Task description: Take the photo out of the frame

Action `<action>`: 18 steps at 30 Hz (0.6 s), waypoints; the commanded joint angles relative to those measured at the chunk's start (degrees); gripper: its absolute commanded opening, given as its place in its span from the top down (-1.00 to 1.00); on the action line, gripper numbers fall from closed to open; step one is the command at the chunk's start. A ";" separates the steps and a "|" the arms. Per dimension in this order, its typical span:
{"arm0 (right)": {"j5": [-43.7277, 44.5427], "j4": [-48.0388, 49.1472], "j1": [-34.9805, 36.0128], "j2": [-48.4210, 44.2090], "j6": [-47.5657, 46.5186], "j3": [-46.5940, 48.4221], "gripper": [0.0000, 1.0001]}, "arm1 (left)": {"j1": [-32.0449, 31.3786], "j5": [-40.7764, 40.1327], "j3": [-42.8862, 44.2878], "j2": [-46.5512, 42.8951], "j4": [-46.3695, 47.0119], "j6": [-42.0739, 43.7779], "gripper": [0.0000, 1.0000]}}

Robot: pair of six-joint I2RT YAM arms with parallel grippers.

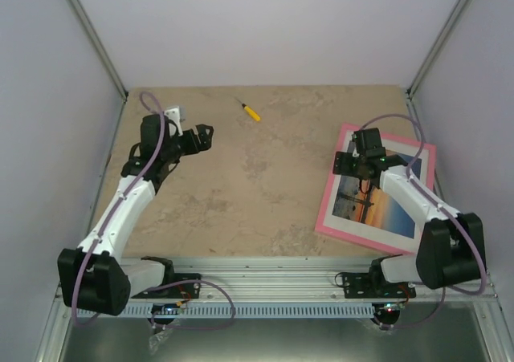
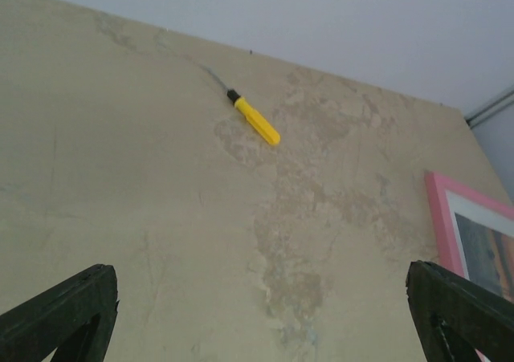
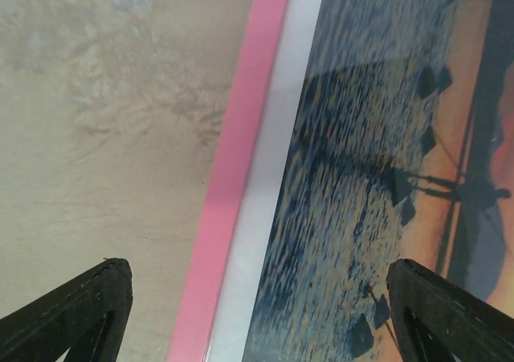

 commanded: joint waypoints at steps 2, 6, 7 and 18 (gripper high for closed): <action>1.22 3.89 1.46 4.94 3.77 1.35 -0.70 | -0.26 4.29 -0.35 3.94 -0.04 0.63 -0.99; 2.52 6.01 2.64 9.96 4.68 2.23 -0.56 | -0.25 5.95 0.13 6.36 0.03 0.03 -0.99; 2.97 6.66 2.87 10.99 4.89 2.21 -0.54 | -0.26 5.91 0.31 6.76 -0.03 -0.05 -0.99; 3.18 8.84 3.84 19.70 5.91 4.79 -0.12 | -0.23 5.22 0.87 8.77 -0.99 -0.51 -0.99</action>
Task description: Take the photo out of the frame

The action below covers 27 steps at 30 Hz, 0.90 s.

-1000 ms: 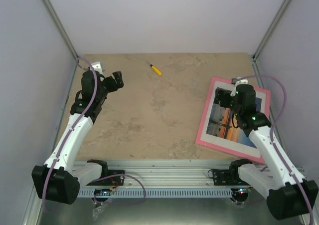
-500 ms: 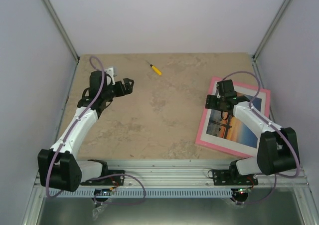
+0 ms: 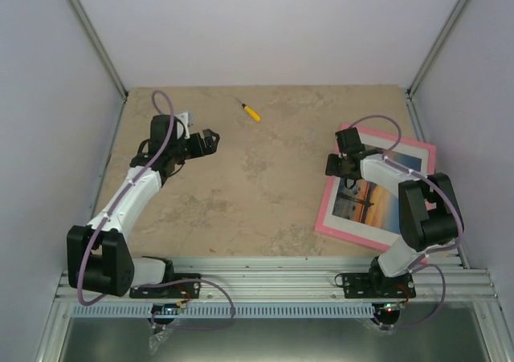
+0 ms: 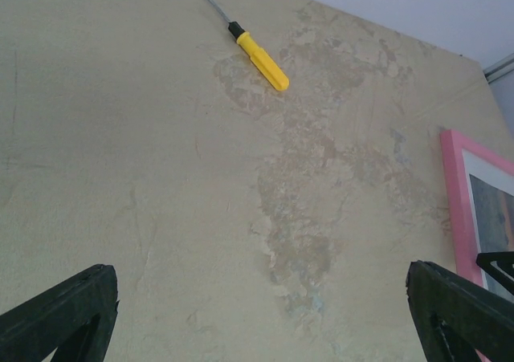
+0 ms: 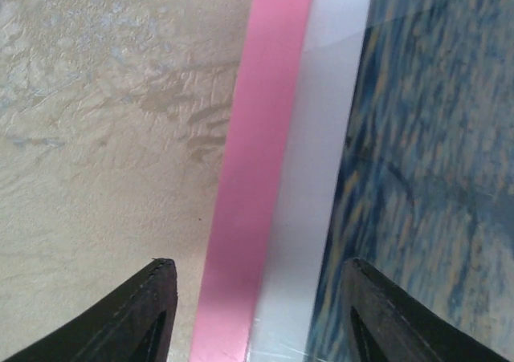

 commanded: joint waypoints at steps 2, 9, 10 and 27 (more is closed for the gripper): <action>1.28 2.20 1.28 3.18 0.65 3.09 -0.08 | -0.17 1.09 0.99 0.90 -0.16 -0.32 -0.99; 3.62 0.49 2.73 7.50 0.66 6.55 0.12 | -0.17 1.47 1.04 1.28 -0.34 -0.43 -0.99; 4.22 0.26 3.09 7.75 0.56 6.77 0.14 | -0.17 1.55 1.08 1.24 -0.36 -0.41 -0.99; 9.32 -2.64 4.27 8.02 2.21 6.24 0.14 | -0.26 2.26 1.24 0.76 -0.59 -0.58 -0.99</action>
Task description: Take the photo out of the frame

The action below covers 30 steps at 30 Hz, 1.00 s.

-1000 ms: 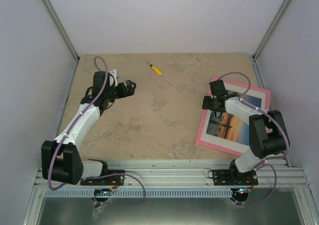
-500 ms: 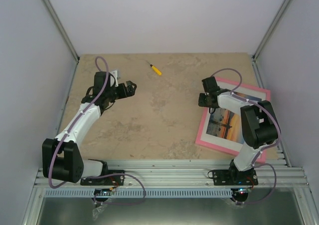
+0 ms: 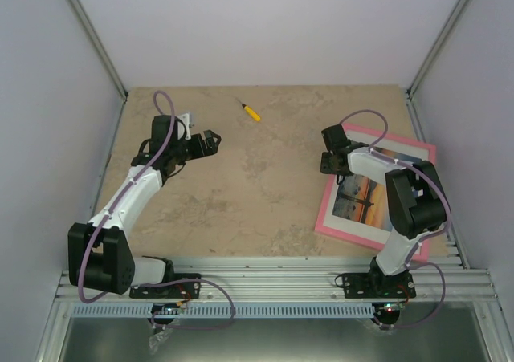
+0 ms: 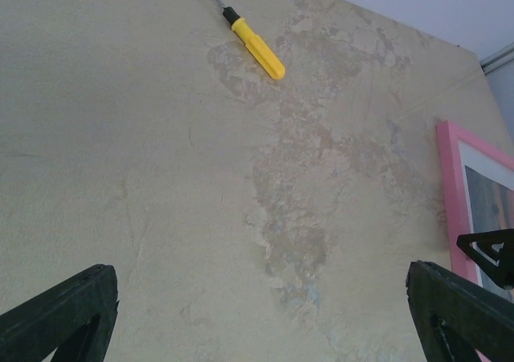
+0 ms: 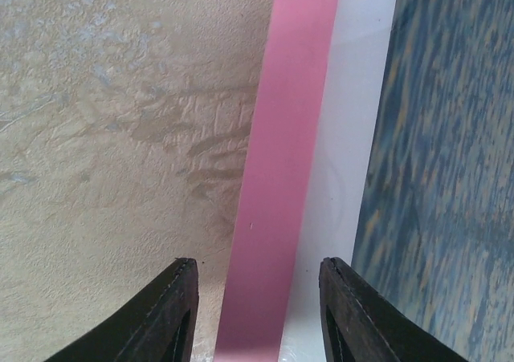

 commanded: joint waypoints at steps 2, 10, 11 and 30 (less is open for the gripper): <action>0.15 0.60 0.13 1.55 0.36 -0.42 0.15 | -0.22 1.13 1.21 -0.10 -0.23 -0.41 -0.99; -0.93 1.52 1.78 2.94 -0.85 -0.39 0.47 | -0.21 2.31 1.30 0.33 -0.33 -0.72 -0.99; -1.06 1.53 2.21 3.08 -1.10 -0.20 0.55 | -0.19 2.53 1.29 0.39 -0.29 -0.64 -0.99; -6.75 3.54 13.67 -8.23 -19.19 -2.96 0.99 | -0.18 2.43 2.14 2.97 -1.97 -1.16 -0.99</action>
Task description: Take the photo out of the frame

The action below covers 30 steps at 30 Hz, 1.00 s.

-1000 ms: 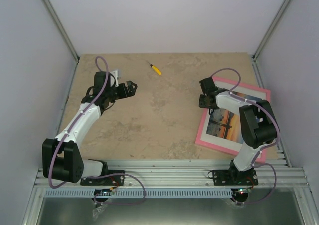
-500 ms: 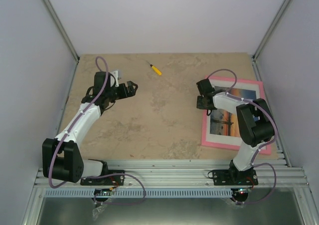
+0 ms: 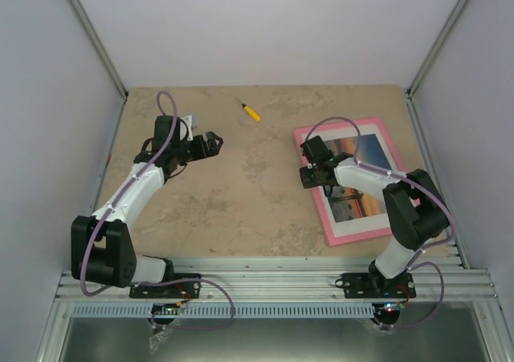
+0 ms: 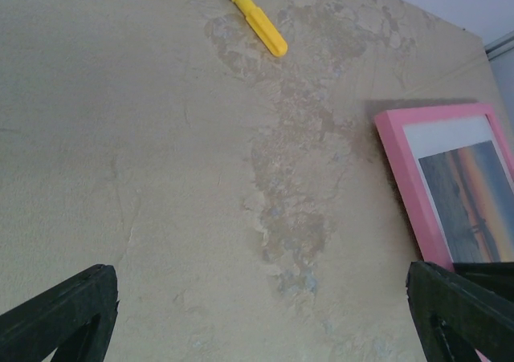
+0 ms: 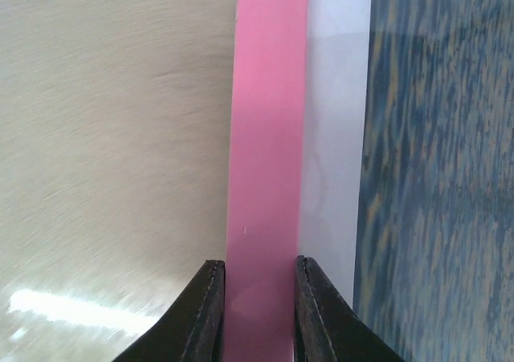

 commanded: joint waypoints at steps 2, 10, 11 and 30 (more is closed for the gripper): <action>-3.42 4.90 4.80 -6.78 -12.63 -1.13 0.99 | -0.21 0.76 2.08 1.39 -1.54 -0.87 -0.99; -9.45 7.59 14.28 -8.98 -25.42 -2.32 0.99 | -0.13 -1.33 2.75 1.67 -4.39 -3.96 -0.99; -9.78 7.67 15.63 -8.96 -26.72 -2.35 0.99 | -0.01 -2.15 2.84 1.64 -5.17 -4.17 -0.99; -8.55 9.39 25.84 0.80 -39.89 0.33 0.95 | 0.58 -12.43 5.70 12.83 -16.77 -0.56 -0.91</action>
